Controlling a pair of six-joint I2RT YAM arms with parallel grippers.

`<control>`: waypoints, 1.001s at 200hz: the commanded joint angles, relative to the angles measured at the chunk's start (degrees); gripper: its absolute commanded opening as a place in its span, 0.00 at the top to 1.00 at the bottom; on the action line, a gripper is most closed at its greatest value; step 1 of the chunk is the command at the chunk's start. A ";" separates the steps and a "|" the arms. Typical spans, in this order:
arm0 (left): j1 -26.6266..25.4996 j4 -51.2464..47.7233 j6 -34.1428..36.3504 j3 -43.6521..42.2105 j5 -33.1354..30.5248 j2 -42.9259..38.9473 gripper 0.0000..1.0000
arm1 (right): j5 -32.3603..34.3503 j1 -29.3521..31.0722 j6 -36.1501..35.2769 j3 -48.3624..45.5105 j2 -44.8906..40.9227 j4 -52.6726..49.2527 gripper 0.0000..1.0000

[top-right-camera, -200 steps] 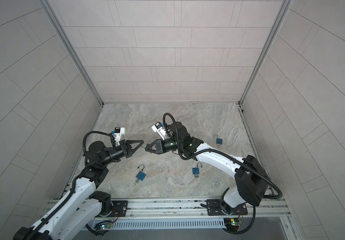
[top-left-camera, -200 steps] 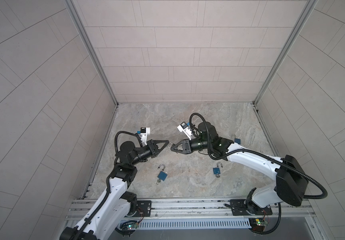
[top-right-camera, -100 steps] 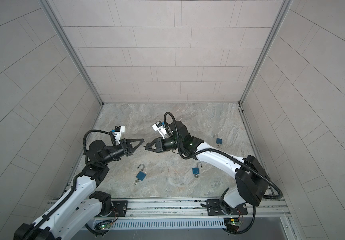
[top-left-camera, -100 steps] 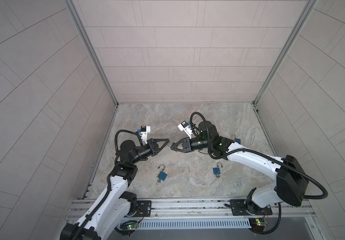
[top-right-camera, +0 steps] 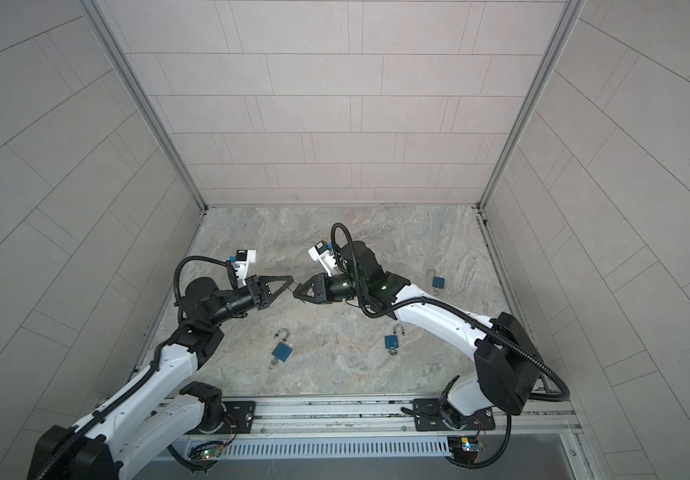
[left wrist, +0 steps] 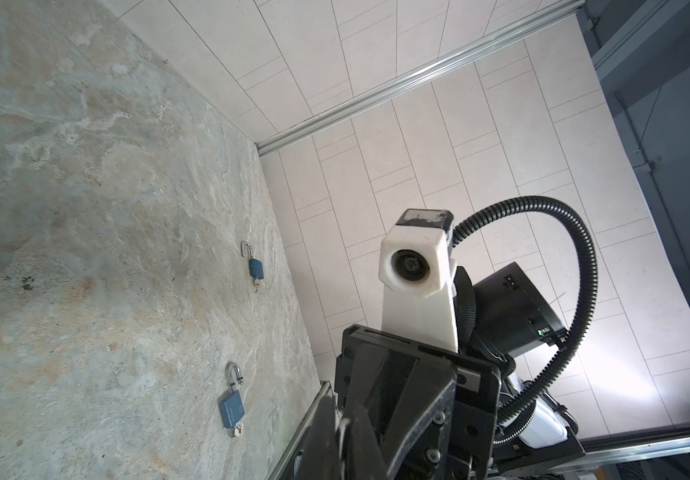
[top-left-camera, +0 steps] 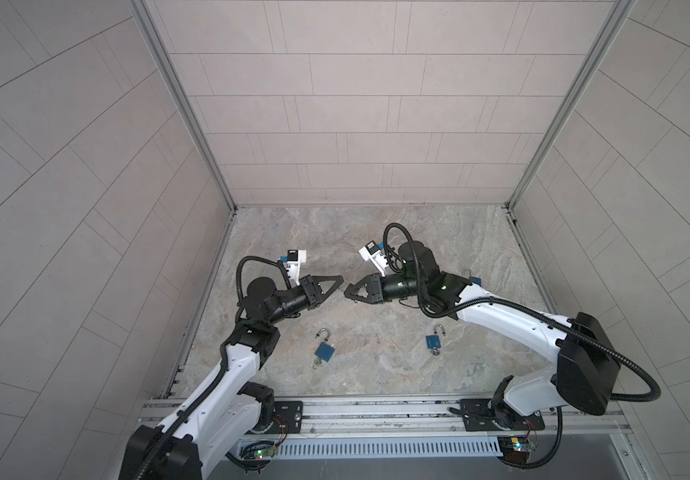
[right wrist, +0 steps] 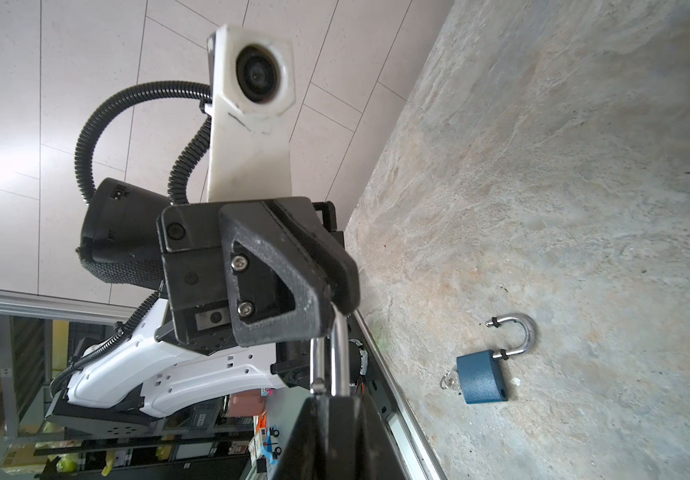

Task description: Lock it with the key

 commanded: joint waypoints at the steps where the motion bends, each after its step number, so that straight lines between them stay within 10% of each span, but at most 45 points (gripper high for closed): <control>1: -1.82 2.38 1.47 0.79 2.32 2.55 1.00 | -2.50 1.10 -0.36 3.87 -4.02 5.52 1.00; 200: -1.79 7.82 2.53 2.12 3.35 8.24 1.00 | -2.20 -1.02 0.83 0.66 -8.97 5.39 1.00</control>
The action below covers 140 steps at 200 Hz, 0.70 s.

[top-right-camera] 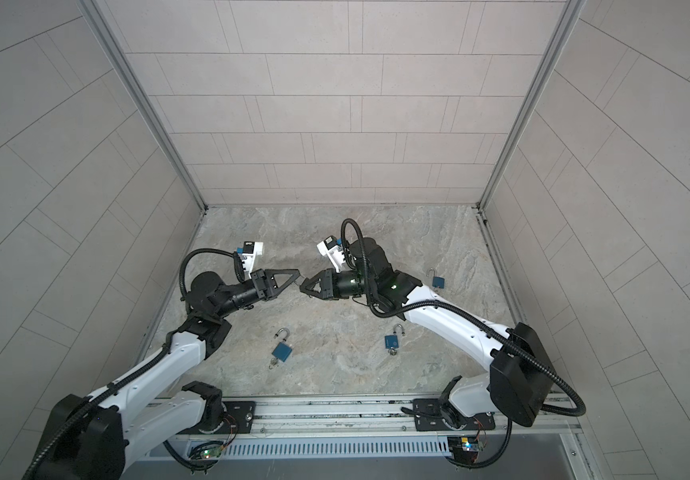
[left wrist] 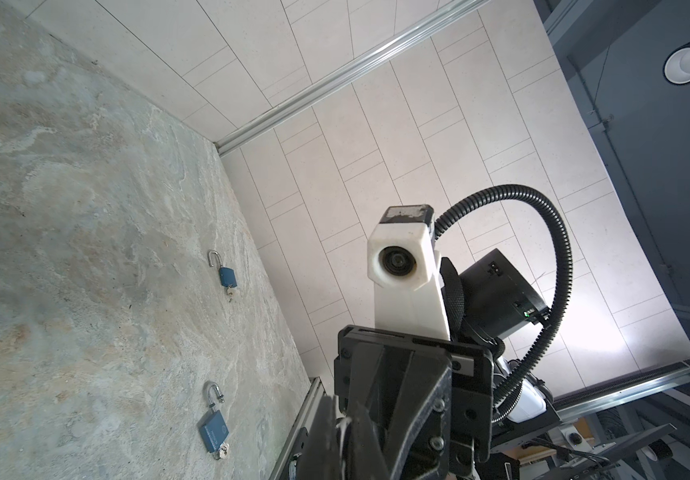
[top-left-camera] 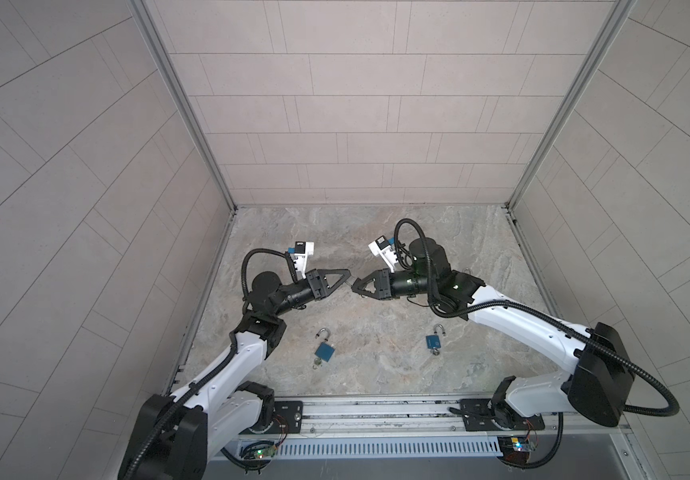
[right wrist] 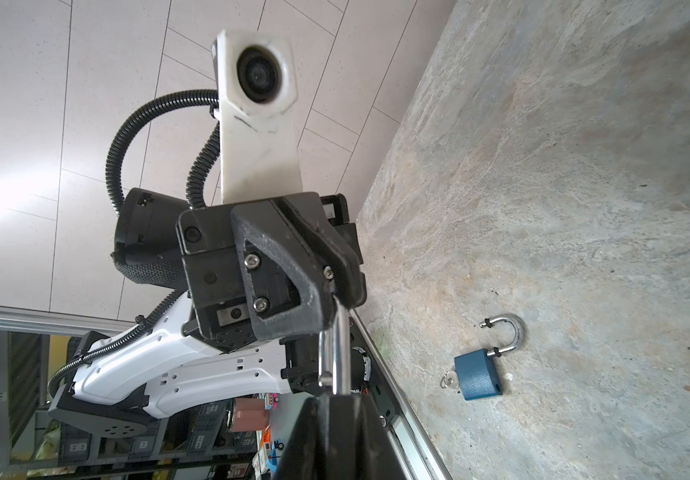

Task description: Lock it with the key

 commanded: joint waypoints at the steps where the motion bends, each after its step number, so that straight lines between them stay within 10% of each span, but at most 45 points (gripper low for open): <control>1: -0.50 -3.50 2.57 0.10 0.81 1.27 1.00 | -3.28 0.60 -0.20 0.93 -4.42 8.02 1.00; 140: -0.65 -0.43 6.26 -1.99 -0.24 2.92 1.00 | -1.16 0.55 5.61 0.75 -4.41 10.18 1.00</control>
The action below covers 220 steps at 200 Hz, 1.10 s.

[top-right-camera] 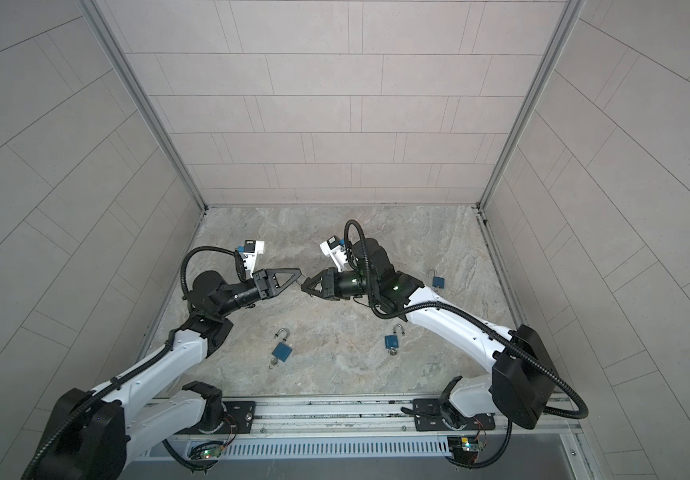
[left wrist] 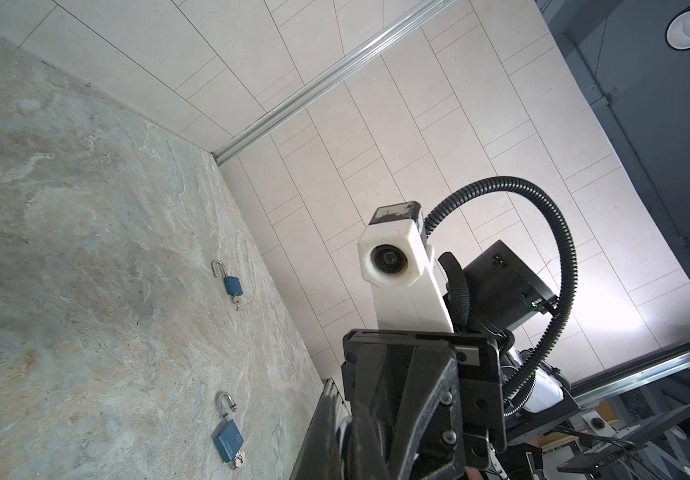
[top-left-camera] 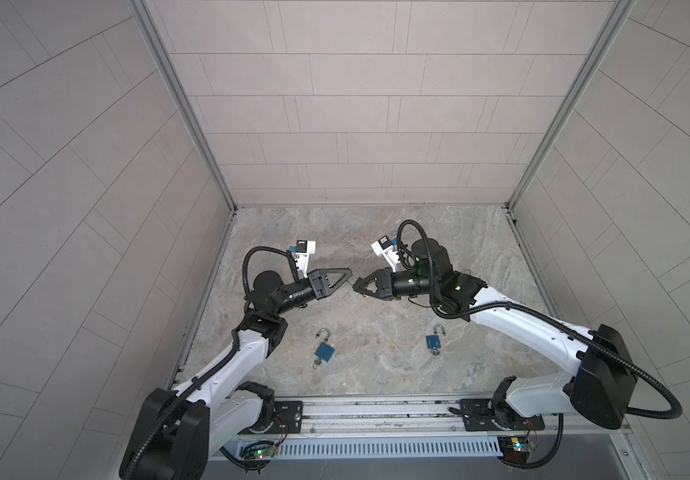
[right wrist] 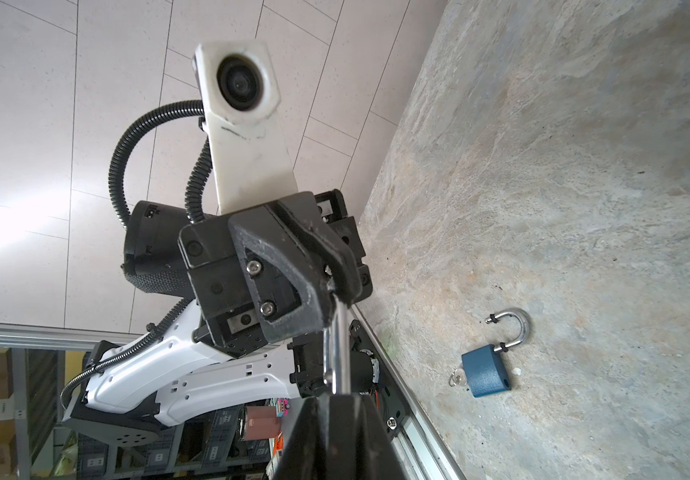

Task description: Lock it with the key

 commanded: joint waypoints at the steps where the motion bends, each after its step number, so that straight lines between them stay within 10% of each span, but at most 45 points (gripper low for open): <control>1: -0.32 -2.54 2.28 -2.13 0.00 1.23 1.00 | -1.82 0.79 2.19 1.54 -3.75 9.39 1.00; 220: -7.72 -4.01 1.23 -2.01 -0.35 -2.06 1.00 | 0.37 1.17 4.86 2.41 -0.53 12.51 1.00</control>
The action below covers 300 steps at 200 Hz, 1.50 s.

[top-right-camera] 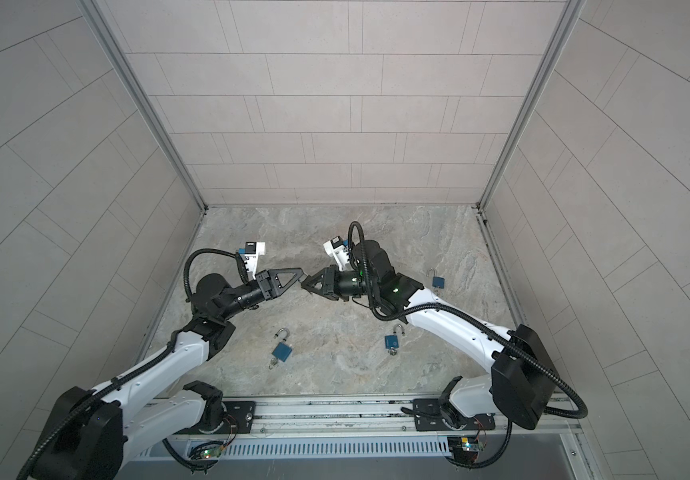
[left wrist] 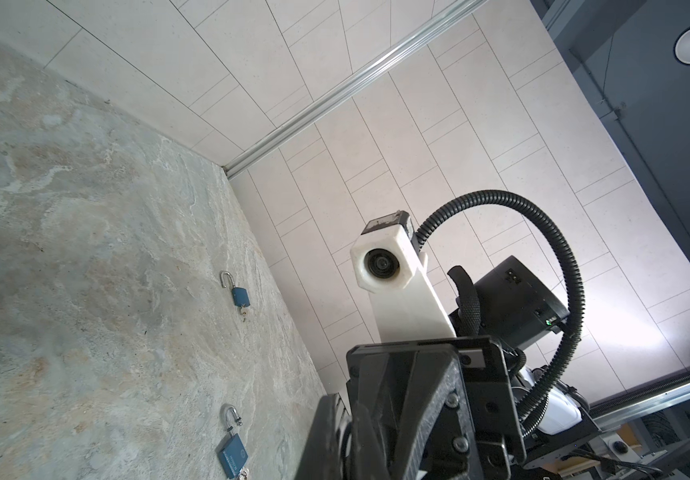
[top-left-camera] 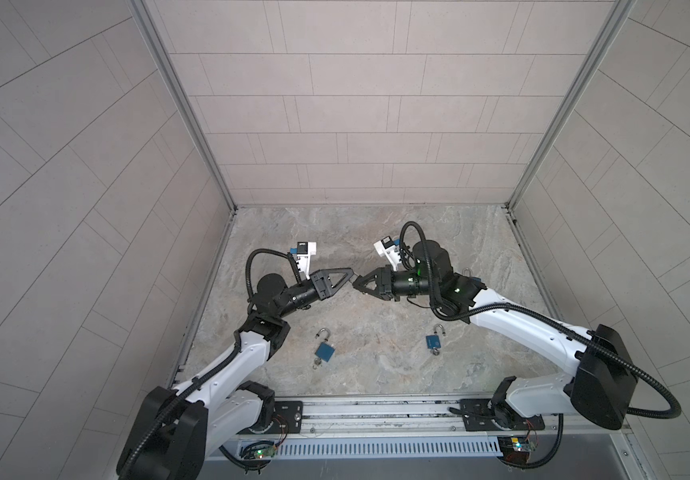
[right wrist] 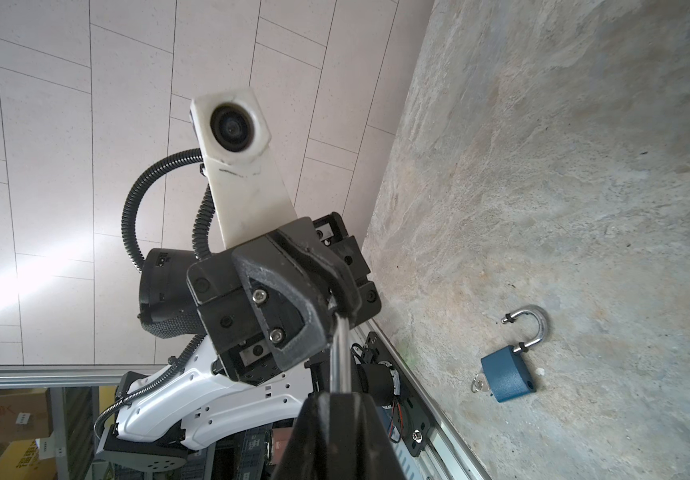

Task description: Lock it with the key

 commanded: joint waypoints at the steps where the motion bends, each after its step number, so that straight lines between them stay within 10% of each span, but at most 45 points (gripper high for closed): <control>1: -4.44 -4.09 1.20 -1.00 5.31 -1.14 1.00 | -1.27 1.06 -2.55 4.13 -0.46 8.49 1.00; 149: -8.89 -14.60 3.26 3.08 1.46 -0.67 1.00 | -5.76 -0.82 -11.73 9.52 3.77 1.72 1.00; 231: -2.27 6.78 -13.90 0.98 5.27 7.20 0.90 | -4.51 -0.95 -17.53 6.45 1.12 -3.68 1.00; 300: -2.01 -7.83 -6.08 2.77 3.82 2.23 0.77 | -5.08 -1.42 -17.31 6.40 1.23 -3.07 1.00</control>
